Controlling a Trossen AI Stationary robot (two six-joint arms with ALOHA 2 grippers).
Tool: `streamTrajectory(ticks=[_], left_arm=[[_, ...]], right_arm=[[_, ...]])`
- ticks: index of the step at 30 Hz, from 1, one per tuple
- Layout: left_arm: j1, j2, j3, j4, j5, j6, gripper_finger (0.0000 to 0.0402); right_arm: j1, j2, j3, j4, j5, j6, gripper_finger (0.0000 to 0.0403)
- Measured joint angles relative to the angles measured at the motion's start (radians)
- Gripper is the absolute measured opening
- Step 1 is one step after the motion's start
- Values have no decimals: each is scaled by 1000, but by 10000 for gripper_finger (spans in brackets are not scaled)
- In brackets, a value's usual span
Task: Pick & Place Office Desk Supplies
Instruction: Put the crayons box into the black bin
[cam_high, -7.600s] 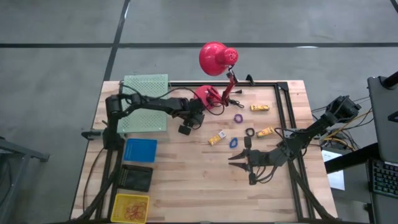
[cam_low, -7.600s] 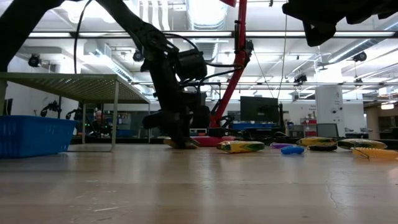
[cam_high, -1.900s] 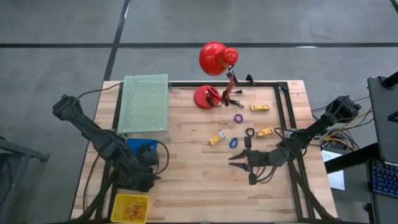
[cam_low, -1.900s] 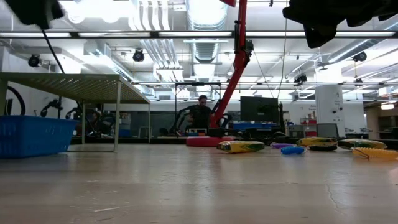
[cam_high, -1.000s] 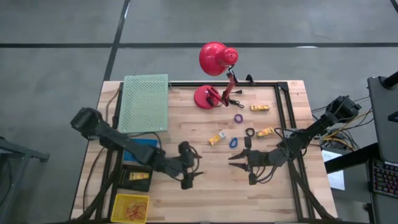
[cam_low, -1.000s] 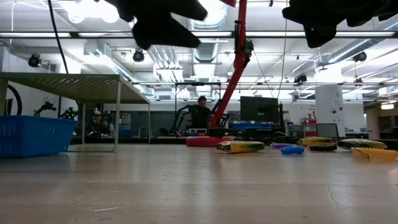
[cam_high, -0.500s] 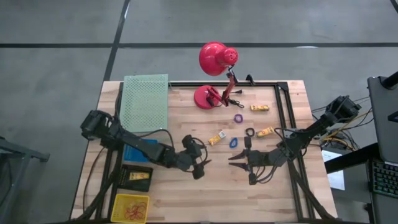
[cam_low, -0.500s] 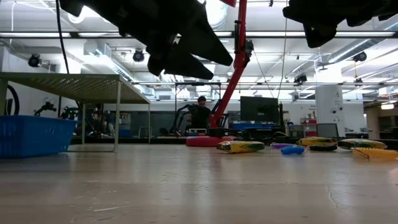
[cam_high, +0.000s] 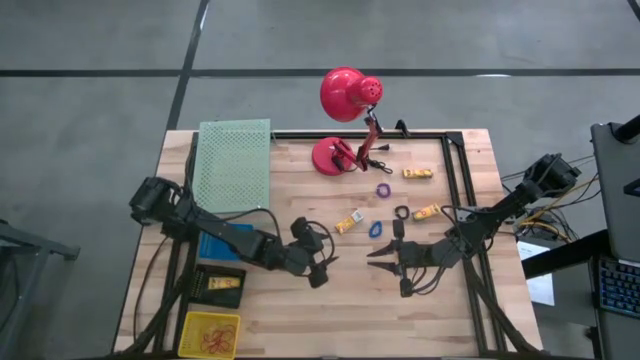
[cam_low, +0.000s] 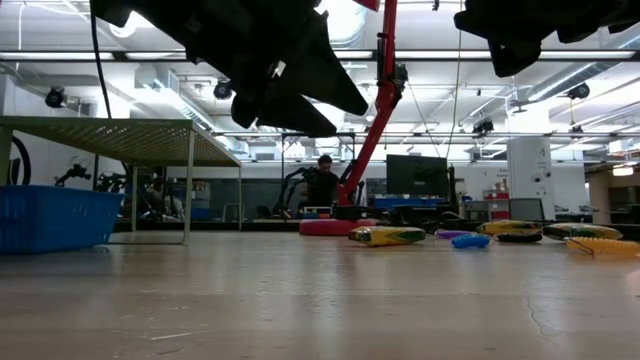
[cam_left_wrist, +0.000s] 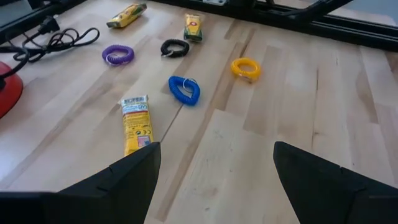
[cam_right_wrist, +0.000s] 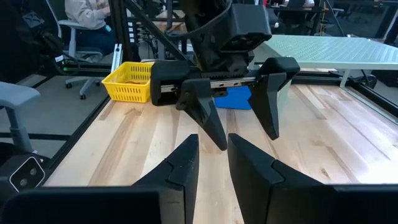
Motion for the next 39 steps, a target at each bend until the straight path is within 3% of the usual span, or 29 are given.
streamTrajectory(ticks=[9,21,31,39], left_arm=[[0,0,0,-2,-5,-4,311],[18,10,0,25,-141,7,309],[79,200,22,223,-149,32,312],[135,296,100,233,-137,31,312]], right_arm=[[0,0,0,0,0,0,68],[0,0,0,0,0,0,80],[0,0,0,1,0,0,78],[0,0,0,0,0,0,68]])
